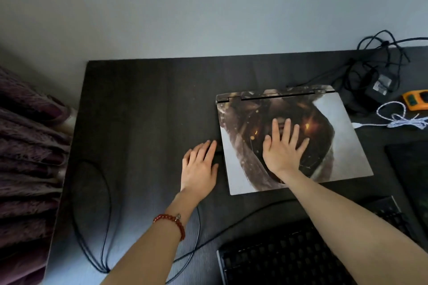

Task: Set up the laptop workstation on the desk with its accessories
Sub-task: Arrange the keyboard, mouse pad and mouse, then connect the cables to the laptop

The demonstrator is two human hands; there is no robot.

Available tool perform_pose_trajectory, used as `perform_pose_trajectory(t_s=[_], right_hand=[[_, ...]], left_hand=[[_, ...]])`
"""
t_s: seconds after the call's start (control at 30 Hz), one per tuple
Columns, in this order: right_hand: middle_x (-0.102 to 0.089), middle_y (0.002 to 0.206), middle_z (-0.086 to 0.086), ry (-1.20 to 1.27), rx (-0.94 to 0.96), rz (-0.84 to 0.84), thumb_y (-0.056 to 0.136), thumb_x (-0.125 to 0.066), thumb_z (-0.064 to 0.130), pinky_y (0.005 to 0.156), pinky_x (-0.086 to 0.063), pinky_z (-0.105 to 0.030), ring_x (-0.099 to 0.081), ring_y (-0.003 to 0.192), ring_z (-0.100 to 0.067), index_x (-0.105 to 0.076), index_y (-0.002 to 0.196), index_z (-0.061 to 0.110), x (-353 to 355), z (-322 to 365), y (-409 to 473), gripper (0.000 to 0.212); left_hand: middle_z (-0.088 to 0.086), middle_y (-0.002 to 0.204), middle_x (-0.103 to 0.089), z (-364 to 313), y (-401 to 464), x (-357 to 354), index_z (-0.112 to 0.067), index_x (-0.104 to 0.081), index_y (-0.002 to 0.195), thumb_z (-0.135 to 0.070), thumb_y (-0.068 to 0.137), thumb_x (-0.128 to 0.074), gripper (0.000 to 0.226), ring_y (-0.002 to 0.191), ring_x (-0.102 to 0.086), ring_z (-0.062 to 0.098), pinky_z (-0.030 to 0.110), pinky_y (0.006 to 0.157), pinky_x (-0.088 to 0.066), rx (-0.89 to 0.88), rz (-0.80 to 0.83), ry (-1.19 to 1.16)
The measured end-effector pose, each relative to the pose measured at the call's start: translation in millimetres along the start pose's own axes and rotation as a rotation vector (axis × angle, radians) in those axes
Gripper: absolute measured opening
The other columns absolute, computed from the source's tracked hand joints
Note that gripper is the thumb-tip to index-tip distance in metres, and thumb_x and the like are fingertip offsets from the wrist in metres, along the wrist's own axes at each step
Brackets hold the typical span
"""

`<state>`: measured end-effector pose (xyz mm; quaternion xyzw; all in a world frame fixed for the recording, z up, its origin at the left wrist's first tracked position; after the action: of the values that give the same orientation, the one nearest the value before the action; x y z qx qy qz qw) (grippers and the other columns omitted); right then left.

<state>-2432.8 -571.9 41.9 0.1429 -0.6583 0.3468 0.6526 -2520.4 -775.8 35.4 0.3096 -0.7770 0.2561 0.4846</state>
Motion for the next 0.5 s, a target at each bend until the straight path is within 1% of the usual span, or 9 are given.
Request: perform_pose_trajectory(t_s=[0.07, 0.1, 0.17, 0.2, 0.27, 0.3, 0.37, 0.43, 0.5], right_hand=[[0.010, 0.157, -0.006, 0.015, 0.048, 0.070, 0.097, -0.018, 0.040, 0.113, 0.006, -0.056, 0.014, 0.143, -0.027, 0.004, 0.146, 0.030, 4, -3, -4, 0.055], [0.009, 0.157, -0.005, 0.020, 0.077, 0.096, 0.097, -0.022, 0.039, 0.114, 0.005, -0.054, 0.013, 0.144, -0.026, 0.002, 0.147, 0.030, 5, -5, -10, 0.056], [0.003, 0.158, -0.003, 0.046, 0.146, 0.140, 0.096, -0.031, 0.033, 0.115, 0.000, -0.052, 0.008, 0.145, -0.024, -0.009, 0.147, 0.028, 10, -13, -30, 0.055], [-0.003, 0.158, -0.003, 0.109, 0.170, 0.157, 0.096, -0.035, 0.029, 0.116, -0.003, -0.050, 0.002, 0.145, -0.023, -0.018, 0.146, 0.025, 11, -16, -42, 0.052], [-0.025, 0.153, -0.006, 0.345, 0.189, 0.155, 0.096, -0.039, 0.020, 0.116, -0.015, -0.041, -0.017, 0.142, -0.021, -0.038, 0.138, 0.017, 24, -27, -67, 0.043], [-0.036, 0.148, -0.007, 0.470, 0.186, 0.153, 0.095, -0.040, 0.016, 0.114, -0.022, -0.035, -0.028, 0.138, -0.021, -0.044, 0.134, 0.014, 29, -29, -75, 0.039], [-0.048, 0.139, -0.006, 0.640, 0.155, 0.124, 0.095, -0.040, 0.012, 0.107, -0.031, -0.027, -0.042, 0.129, -0.019, -0.048, 0.131, 0.011, 54, -56, -95, 0.037], [-0.052, 0.135, -0.004, 0.730, 0.110, 0.101, 0.096, -0.039, 0.012, 0.099, -0.033, -0.020, -0.047, 0.125, -0.017, -0.049, 0.131, 0.011, 79, -97, -119, 0.036], [-0.054, 0.133, -0.003, 0.784, 0.068, 0.060, 0.097, -0.039, 0.014, 0.094, -0.035, -0.017, -0.048, 0.123, -0.015, -0.050, 0.130, 0.013, 100, -150, -142, 0.035]], left_hand=[[0.001, 0.154, -0.022, 4, -4, 1, -0.022, -0.014, 0.147, -0.028, 0.094, -0.042, 0.060, 0.141, -0.017, 0.017, 0.037, 0.114, -0.010, 0.020, 0.103, 0.025], [0.002, 0.155, -0.017, 7, -7, 4, -0.024, -0.010, 0.147, -0.030, 0.095, -0.040, 0.060, 0.142, -0.013, 0.017, 0.037, 0.115, -0.010, 0.057, 0.149, 0.034], [0.005, 0.155, -0.013, 5, -15, 15, -0.024, -0.012, 0.147, -0.034, 0.094, -0.041, 0.061, 0.142, -0.011, 0.023, 0.043, 0.114, -0.014, 0.167, 0.209, 0.031], [0.007, 0.155, -0.013, 4, -19, 24, -0.023, -0.016, 0.146, -0.034, 0.094, -0.042, 0.059, 0.141, -0.012, 0.027, 0.046, 0.113, -0.016, 0.224, 0.203, 0.023], [0.009, 0.153, -0.017, -15, -26, 44, -0.019, -0.027, 0.143, -0.032, 0.094, -0.043, 0.054, 0.139, -0.016, 0.029, 0.048, 0.111, -0.020, 0.256, 0.145, 0.034], [0.008, 0.151, -0.022, -24, -27, 49, -0.018, -0.031, 0.141, -0.032, 0.094, -0.043, 0.051, 0.137, -0.019, 0.029, 0.047, 0.111, -0.022, 0.244, 0.128, 0.035], [0.006, 0.146, -0.033, -70, -28, 60, -0.017, -0.040, 0.137, -0.031, 0.094, -0.043, 0.045, 0.134, -0.028, 0.027, 0.045, 0.109, -0.025, 0.150, 0.088, 0.032], [0.005, 0.139, -0.043, -131, -29, 64, -0.017, -0.046, 0.131, -0.030, 0.093, -0.043, 0.040, 0.128, -0.037, 0.026, 0.043, 0.106, -0.029, 0.048, 0.063, -0.015], [0.007, 0.134, -0.048, -199, -35, 61, -0.016, -0.052, 0.127, -0.029, 0.092, -0.047, 0.037, 0.124, -0.042, 0.028, 0.042, 0.103, -0.035, -0.041, 0.047, -0.090]])
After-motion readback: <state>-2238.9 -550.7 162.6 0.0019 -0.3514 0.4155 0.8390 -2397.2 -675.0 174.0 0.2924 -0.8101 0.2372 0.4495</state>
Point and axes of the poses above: each hand's wrist, its own y-axis towards the middle knuckle, its own x-axis out of the back of the hand, z = x × y, the point moved 8 cm from there along y, towards the middle knuckle
